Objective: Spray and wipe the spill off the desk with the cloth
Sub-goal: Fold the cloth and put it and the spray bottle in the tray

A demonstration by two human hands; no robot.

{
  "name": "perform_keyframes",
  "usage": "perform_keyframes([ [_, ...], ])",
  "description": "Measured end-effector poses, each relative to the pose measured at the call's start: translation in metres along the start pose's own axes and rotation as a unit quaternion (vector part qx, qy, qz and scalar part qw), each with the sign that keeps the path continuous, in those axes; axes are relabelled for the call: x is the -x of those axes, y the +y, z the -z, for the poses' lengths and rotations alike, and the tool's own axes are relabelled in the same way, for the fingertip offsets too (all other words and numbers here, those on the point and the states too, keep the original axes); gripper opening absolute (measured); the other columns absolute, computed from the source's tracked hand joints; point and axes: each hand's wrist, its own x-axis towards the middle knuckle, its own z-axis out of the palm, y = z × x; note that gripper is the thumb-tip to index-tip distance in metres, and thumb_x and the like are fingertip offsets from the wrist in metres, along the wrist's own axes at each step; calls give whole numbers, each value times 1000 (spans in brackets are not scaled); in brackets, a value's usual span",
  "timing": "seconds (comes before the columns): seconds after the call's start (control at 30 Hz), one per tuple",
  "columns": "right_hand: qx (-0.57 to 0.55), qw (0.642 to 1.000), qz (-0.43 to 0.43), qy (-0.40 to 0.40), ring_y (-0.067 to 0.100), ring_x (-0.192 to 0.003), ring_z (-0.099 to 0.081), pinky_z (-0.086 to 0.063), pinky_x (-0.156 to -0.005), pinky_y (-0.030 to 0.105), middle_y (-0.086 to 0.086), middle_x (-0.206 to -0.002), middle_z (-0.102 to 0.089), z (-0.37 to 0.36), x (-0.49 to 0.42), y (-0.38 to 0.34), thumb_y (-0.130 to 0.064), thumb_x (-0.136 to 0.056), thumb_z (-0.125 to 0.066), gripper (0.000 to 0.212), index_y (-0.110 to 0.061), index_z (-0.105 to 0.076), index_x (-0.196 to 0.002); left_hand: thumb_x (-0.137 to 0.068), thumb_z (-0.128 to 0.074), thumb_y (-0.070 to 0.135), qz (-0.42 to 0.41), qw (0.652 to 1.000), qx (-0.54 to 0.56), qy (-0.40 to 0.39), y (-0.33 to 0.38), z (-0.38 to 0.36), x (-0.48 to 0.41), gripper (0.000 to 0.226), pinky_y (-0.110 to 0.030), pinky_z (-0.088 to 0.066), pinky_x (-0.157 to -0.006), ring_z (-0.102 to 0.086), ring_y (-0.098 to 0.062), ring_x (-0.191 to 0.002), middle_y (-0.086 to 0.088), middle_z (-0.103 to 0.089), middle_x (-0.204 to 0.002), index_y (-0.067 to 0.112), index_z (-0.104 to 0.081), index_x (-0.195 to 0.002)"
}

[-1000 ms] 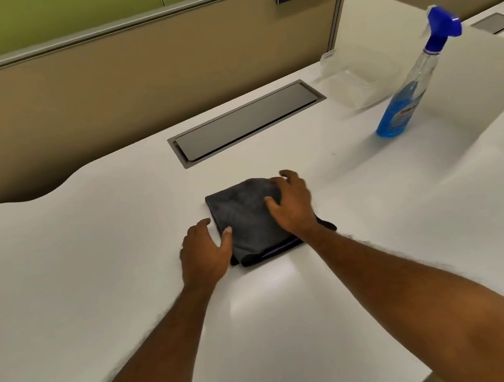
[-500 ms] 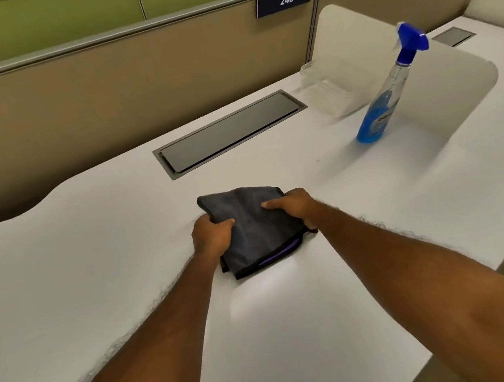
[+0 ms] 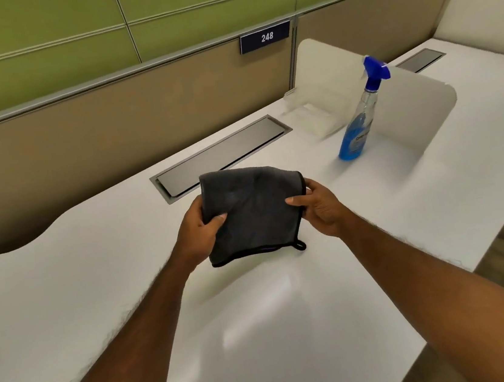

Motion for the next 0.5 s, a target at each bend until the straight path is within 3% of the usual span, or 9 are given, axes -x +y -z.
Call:
perform_keyframes([
  [0.13,8,997,61,40,22,-103,-67,-60,-81,32,8,-122,-66,20,-1,-29,-1,-80,-74,62,-17,-46,-133,-95,-61,26,7,999,40,30,17,-19,-10,37,-26,-57,-68,-65,-15,-98,-1,-66,-116,27,-45,-128],
  [0.27,63,983,124,120,14,-91,-70,-57,-74,19,2,-100,-71,44,-6,-57,-21,-74,-84,61,-24,-43,-119,-91,-67,33,42,988,86,119,38,-57,-23,46,-25,-51,-60,-65,-10,-88,6,-66,-98,32,-34,-123],
  [0.33,71,979,148,120,16,-93,-70,-58,-77,20,2,-98,-71,58,-8,-69,-26,-75,-83,52,-24,-46,-111,-89,-69,31,40,978,108,174,51,-81,-29,46,-25,-49,-61,-65,-10,-84,4,-66,-92,33,-34,-118],
  [0.4,97,981,152,70,20,-104,-67,-58,-83,26,-1,-108,-69,73,-9,-80,-26,-75,-82,47,-26,-51,-110,-89,-69,31,34,969,127,212,60,-102,-34,40,-27,-50,-65,-65,-13,-81,0,-66,-88,34,-36,-113],
  [0.5,196,967,138,-87,17,-116,-58,-58,-86,30,-4,-131,-56,104,-9,-95,-16,-73,-84,69,-32,-47,-128,-89,-70,31,4,964,125,236,75,-128,-41,28,-31,-55,-69,-68,-18,-82,-4,-70,-92,37,-46,-102],
])
